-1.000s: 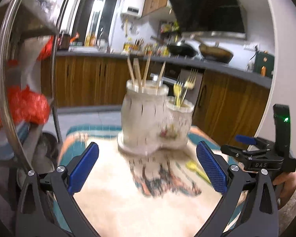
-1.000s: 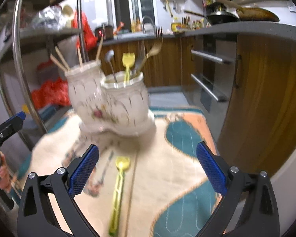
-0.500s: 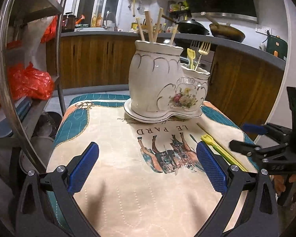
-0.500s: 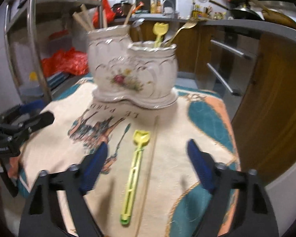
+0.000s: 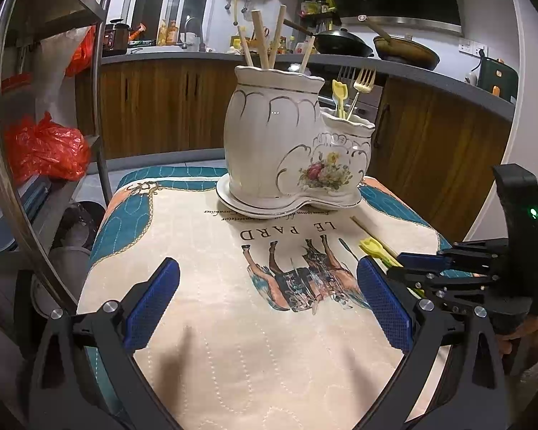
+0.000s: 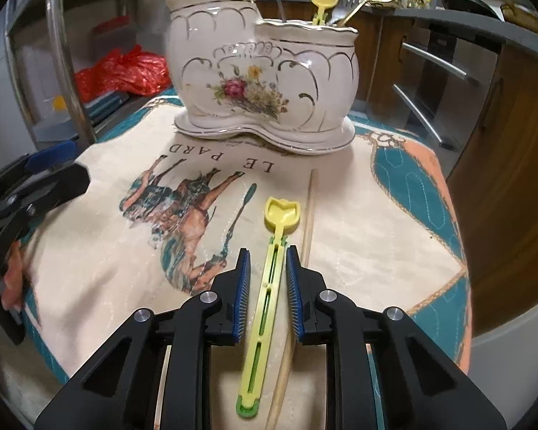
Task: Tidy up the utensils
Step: 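Grasp the second yellow plastic utensil with the right tool, then grasp the last chopstick with the left tool while the right tool holds the yellow utensil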
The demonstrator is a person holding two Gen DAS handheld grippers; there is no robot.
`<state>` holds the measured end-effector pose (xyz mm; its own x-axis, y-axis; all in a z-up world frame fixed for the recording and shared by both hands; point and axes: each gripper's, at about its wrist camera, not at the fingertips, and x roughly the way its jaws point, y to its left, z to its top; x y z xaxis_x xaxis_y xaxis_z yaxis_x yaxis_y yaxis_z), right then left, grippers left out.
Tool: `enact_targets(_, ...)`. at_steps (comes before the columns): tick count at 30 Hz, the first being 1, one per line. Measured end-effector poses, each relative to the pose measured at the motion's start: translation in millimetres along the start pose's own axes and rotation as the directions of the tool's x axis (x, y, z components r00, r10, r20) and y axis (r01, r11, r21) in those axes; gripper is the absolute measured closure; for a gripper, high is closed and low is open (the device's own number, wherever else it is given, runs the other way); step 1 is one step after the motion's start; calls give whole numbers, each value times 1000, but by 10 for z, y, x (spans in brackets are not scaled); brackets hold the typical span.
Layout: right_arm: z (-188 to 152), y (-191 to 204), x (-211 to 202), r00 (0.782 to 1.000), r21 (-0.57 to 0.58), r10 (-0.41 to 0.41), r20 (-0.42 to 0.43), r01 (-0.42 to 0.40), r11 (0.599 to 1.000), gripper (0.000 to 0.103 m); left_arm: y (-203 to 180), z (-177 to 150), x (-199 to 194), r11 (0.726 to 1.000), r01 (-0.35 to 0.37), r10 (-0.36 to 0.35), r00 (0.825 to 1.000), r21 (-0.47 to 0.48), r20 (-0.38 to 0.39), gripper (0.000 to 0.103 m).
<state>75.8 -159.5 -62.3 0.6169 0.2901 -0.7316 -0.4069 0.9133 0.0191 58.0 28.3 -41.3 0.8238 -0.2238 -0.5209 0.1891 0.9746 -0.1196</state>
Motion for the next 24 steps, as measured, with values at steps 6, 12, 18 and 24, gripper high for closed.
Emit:
enact_targets(6, 43, -53, 58, 999, 53, 42, 10, -43, 998, 92, -38, -14, -3, 1000, -16, 16, 1000, 23, 2, 6)
enact_targets(12, 69, -219, -174, 994, 93, 74, 81, -82, 992, 92, -188, 3, 69, 996, -57, 61, 996, 64, -58, 6)
enact_targets(18, 73, -533, -482, 983, 147, 64, 170, -89, 985, 92, -492, 52, 165, 996, -48, 56, 992, 73, -117, 6)
enact_targets(24, -14, -755, -528, 983, 185, 15, 181, -49, 981, 92, -961, 85, 432, 999, 17, -7, 974, 42, -226, 7)
